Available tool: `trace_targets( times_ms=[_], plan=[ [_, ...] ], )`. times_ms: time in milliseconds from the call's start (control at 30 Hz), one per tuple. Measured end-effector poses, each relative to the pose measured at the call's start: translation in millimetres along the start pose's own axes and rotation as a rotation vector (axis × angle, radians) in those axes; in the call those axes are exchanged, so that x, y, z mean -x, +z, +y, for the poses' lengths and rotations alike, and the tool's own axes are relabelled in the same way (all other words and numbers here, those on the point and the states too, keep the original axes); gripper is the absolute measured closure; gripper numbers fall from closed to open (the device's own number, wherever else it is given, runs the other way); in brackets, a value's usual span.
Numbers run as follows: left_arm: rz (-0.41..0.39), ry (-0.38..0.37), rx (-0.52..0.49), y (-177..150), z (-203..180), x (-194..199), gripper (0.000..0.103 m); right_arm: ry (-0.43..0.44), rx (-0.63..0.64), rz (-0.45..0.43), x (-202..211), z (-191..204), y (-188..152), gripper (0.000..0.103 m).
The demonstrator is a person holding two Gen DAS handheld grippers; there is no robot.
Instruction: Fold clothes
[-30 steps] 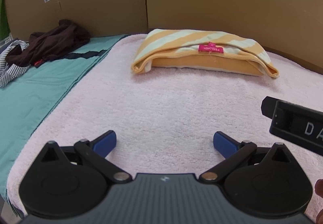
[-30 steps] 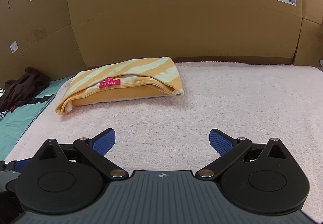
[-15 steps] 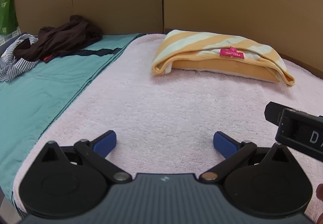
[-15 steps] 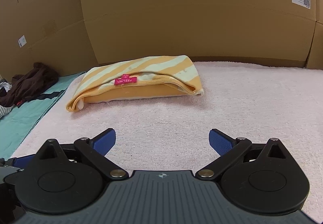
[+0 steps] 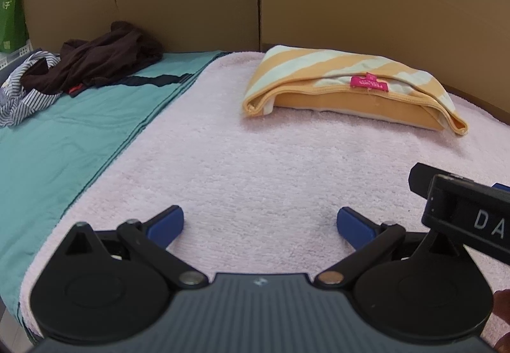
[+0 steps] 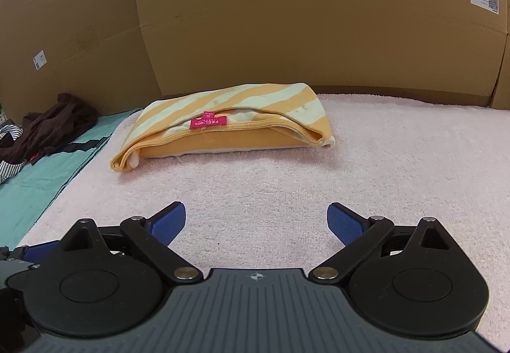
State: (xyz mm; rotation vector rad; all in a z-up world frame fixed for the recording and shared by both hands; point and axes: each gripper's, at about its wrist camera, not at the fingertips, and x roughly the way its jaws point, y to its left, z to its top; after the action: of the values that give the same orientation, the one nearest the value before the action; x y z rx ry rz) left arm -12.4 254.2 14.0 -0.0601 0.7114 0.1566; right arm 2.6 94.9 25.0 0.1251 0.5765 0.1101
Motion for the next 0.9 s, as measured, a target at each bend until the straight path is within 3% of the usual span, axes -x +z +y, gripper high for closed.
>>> trace_targets(
  times_ms=[900],
  plan=[
    [-0.013,-0.028,0.003,-4.4,-4.1,2.1,0.000,-0.016,-0.032,0.015,0.4,-5.9,0.0,0.005]
  ],
)
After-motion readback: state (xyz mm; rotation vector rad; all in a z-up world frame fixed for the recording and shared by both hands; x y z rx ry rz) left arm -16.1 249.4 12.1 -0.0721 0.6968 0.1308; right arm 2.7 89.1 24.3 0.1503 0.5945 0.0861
